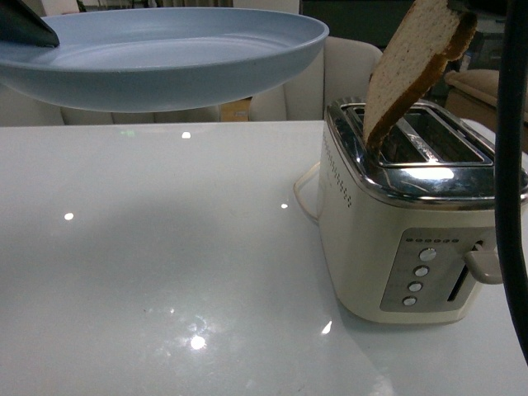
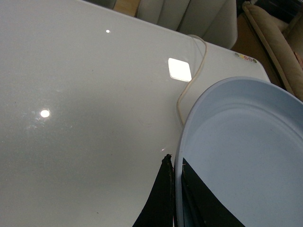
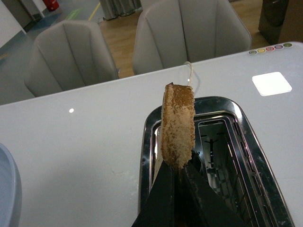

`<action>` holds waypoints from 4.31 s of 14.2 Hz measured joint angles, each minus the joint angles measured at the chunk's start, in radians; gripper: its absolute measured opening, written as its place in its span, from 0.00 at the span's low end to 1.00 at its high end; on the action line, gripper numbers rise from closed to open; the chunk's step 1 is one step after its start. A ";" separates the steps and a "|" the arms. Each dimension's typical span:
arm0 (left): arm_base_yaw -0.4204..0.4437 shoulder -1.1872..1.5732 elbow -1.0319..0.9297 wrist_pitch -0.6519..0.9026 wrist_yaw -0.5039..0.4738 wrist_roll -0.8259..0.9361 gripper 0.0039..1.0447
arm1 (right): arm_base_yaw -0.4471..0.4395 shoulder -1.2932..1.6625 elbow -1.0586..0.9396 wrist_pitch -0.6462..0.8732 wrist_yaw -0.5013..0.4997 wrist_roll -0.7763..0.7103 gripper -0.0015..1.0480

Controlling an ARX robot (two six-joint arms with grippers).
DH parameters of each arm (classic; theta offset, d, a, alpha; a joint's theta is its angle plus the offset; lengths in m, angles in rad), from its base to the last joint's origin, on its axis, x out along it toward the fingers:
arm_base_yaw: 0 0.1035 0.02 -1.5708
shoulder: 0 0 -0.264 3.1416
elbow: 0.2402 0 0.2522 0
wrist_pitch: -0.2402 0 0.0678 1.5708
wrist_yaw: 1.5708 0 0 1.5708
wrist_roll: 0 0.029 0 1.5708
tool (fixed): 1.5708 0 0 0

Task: Left arm holds plate, right arm toasts bread

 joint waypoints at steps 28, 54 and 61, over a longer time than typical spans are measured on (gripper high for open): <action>0.000 0.000 0.000 0.000 0.000 0.000 0.02 | -0.095 0.122 0.230 -0.336 -0.110 0.049 0.93; 0.000 -0.003 0.000 0.000 0.002 0.000 0.02 | -0.368 -1.396 -0.892 -0.220 -0.253 -0.311 0.02; 0.000 -0.003 0.000 0.000 0.002 0.000 0.02 | -0.368 -1.428 -0.924 -0.219 -0.253 -0.312 0.02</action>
